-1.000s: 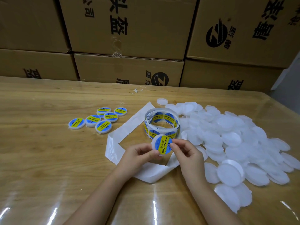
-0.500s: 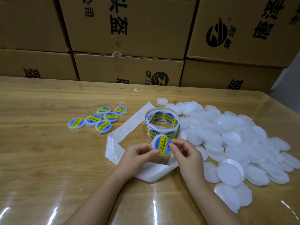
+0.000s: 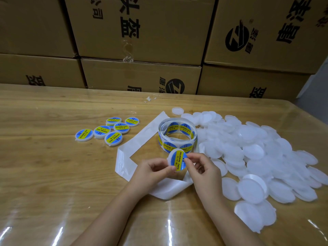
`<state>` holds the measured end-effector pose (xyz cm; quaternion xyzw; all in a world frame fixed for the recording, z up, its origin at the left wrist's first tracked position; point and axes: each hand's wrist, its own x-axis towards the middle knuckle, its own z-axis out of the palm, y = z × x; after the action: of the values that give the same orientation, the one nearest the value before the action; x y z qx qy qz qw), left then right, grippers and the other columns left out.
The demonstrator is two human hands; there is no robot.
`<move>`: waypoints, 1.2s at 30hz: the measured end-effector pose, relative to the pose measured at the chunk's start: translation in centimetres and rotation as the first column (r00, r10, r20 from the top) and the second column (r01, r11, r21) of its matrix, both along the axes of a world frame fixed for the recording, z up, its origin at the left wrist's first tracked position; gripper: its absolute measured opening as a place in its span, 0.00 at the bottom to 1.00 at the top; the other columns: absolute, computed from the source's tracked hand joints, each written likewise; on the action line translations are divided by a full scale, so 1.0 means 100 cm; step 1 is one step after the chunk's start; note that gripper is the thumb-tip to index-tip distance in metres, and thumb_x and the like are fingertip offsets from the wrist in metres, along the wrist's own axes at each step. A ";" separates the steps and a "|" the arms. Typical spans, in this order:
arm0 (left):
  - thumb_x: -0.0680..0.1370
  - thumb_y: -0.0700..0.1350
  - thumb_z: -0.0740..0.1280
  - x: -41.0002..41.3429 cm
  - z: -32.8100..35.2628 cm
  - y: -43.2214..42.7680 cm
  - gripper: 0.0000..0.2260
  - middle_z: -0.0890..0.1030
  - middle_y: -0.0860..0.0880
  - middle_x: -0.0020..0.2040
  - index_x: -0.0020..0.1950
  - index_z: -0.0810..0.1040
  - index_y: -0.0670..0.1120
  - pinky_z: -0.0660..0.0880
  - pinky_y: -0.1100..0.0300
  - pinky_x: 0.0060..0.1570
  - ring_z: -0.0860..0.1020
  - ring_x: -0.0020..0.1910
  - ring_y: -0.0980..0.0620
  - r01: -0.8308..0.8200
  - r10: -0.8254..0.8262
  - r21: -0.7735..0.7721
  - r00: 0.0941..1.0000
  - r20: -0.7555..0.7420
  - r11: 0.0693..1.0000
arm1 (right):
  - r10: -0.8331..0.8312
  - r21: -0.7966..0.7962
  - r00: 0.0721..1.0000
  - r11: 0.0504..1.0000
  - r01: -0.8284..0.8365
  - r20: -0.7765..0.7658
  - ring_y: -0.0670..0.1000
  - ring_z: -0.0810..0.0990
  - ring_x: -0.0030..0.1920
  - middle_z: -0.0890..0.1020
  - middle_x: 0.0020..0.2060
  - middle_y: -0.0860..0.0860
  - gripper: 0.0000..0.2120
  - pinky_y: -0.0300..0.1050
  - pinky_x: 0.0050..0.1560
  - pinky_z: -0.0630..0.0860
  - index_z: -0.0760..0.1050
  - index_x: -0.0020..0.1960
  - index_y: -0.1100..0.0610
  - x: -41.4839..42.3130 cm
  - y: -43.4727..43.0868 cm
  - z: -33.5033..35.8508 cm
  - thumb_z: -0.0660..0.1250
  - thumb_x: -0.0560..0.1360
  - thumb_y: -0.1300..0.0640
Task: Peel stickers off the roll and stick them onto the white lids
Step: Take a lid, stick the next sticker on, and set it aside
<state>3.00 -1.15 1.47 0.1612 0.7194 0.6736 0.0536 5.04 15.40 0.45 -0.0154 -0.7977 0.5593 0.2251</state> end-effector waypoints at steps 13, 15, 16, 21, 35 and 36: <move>0.73 0.41 0.72 0.001 -0.003 -0.002 0.08 0.76 0.53 0.30 0.34 0.81 0.45 0.66 0.68 0.34 0.71 0.32 0.59 0.024 -0.027 -0.052 0.998 -0.060 0.998 | -0.075 0.297 0.994 0.950 0.094 -0.075 0.46 0.75 0.44 0.77 0.33 0.39 0.03 0.42 0.41 0.72 0.77 0.44 0.49 0.005 -0.005 0.005 0.71 0.72 0.55; 0.73 0.40 0.72 0.001 -0.003 -0.002 0.10 0.76 0.56 0.29 0.33 0.81 0.49 0.66 0.71 0.34 0.71 0.31 0.61 0.028 -0.031 -0.042 0.998 -0.062 0.999 | -0.085 0.349 0.991 0.930 0.116 -0.101 0.48 0.75 0.42 0.76 0.33 0.39 0.04 0.48 0.43 0.73 0.77 0.45 0.52 0.006 -0.007 0.007 0.71 0.72 0.55; 0.73 0.40 0.71 0.002 -0.001 -0.002 0.10 0.78 0.57 0.29 0.33 0.81 0.50 0.67 0.72 0.34 0.73 0.31 0.63 0.035 -0.037 -0.025 0.998 -0.056 0.999 | -0.092 0.371 0.989 0.920 0.129 -0.117 0.48 0.75 0.41 0.76 0.34 0.41 0.05 0.49 0.44 0.72 0.77 0.46 0.52 0.007 -0.008 0.008 0.71 0.72 0.54; 0.70 0.45 0.71 0.000 0.005 -0.002 0.03 0.84 0.48 0.37 0.36 0.82 0.48 0.74 0.70 0.41 0.83 0.39 0.55 0.080 -0.082 0.117 0.996 0.016 0.990 | -0.111 0.328 0.989 0.935 0.138 -0.100 0.49 0.76 0.39 0.78 0.39 0.45 0.13 0.49 0.49 0.68 0.76 0.50 0.55 0.007 -0.009 0.011 0.70 0.71 0.49; 0.72 0.44 0.67 -0.006 0.001 -0.006 0.10 0.84 0.39 0.42 0.48 0.81 0.40 0.77 0.62 0.44 0.84 0.43 0.42 0.082 -0.110 0.228 0.988 0.111 0.970 | -0.054 0.370 0.990 0.924 0.100 -0.131 0.42 0.71 0.41 0.75 0.38 0.40 0.16 0.47 0.50 0.69 0.76 0.54 0.50 0.008 -0.015 0.011 0.67 0.67 0.49; 0.72 0.45 0.67 -0.006 0.001 -0.007 0.10 0.84 0.40 0.42 0.49 0.82 0.41 0.78 0.61 0.44 0.83 0.44 0.42 0.067 -0.094 0.227 0.990 0.107 0.972 | -0.051 0.362 0.990 0.927 0.097 -0.135 0.43 0.71 0.40 0.75 0.38 0.40 0.15 0.47 0.50 0.69 0.77 0.54 0.50 0.008 -0.015 0.011 0.68 0.67 0.51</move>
<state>2.37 -1.82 1.55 0.1555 0.6278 0.7555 0.1045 5.84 13.93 1.51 0.0315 -0.8718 0.3909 0.2935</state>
